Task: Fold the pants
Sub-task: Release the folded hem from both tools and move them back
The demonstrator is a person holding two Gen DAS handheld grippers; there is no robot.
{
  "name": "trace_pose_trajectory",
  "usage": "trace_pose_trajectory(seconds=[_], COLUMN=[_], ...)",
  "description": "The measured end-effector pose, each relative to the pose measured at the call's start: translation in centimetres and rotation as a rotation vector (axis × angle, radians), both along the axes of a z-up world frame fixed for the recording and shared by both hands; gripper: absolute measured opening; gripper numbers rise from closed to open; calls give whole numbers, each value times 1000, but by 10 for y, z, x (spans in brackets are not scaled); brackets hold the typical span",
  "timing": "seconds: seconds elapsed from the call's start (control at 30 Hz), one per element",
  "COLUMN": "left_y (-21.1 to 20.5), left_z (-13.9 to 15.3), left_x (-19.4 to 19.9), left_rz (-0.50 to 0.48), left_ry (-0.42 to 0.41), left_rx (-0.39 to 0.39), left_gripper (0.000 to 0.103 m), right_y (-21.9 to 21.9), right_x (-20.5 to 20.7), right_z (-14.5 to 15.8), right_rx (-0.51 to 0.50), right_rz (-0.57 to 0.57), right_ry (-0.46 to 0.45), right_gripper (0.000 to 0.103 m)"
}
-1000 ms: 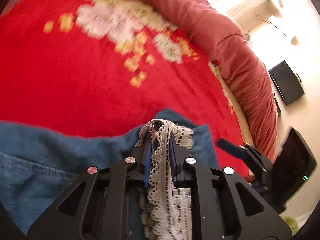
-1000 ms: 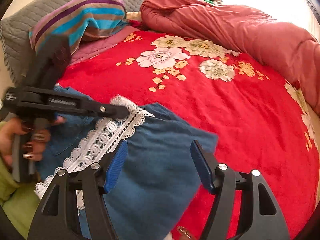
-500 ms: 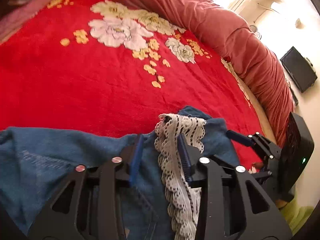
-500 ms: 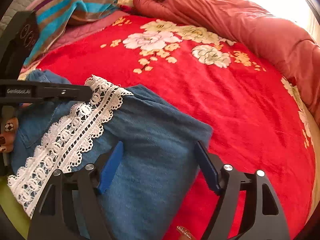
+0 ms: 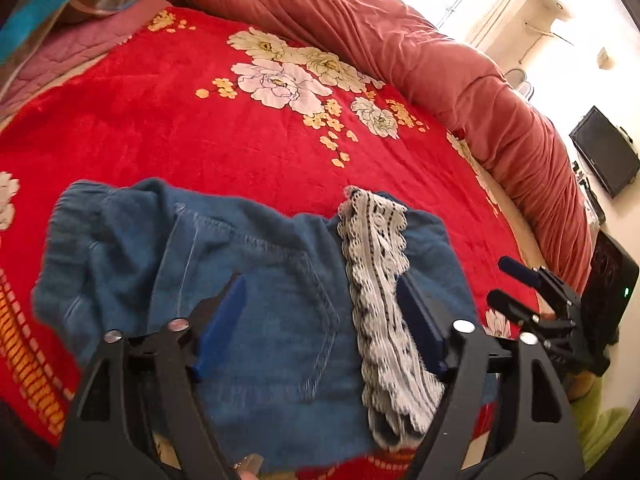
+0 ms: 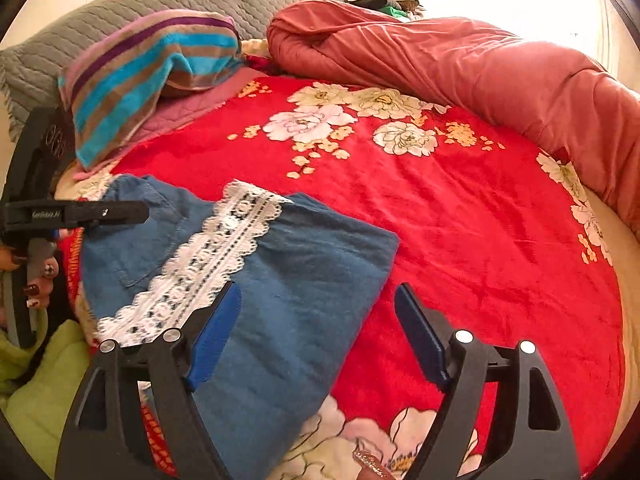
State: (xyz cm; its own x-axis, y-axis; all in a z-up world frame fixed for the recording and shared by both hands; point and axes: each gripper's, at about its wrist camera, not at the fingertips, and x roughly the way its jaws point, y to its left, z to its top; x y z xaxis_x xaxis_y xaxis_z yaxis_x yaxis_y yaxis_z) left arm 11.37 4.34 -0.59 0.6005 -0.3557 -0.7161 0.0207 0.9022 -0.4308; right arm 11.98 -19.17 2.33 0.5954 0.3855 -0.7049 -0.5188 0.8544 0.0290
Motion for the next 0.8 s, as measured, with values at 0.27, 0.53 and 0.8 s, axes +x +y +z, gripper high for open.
trace_pose_trajectory(seconds=[0.27,0.53,0.8], left_y=[-4,-23,-41], left_z=[8,-10,-26], left_x=[-37,-63,-58], left_rz=[3,-69,-96], left_ry=[3,79,163], left_rx=[21,-73,-145], left_gripper=[91,52,52], right_y=[-2,-2,14], right_x=[-23,-42,-55], right_z=[9,8,-17], right_rx=[21,39,30], right_rz=[29,72,162], right_ry=[-25,-24,47], right_gripper=[88,88,79])
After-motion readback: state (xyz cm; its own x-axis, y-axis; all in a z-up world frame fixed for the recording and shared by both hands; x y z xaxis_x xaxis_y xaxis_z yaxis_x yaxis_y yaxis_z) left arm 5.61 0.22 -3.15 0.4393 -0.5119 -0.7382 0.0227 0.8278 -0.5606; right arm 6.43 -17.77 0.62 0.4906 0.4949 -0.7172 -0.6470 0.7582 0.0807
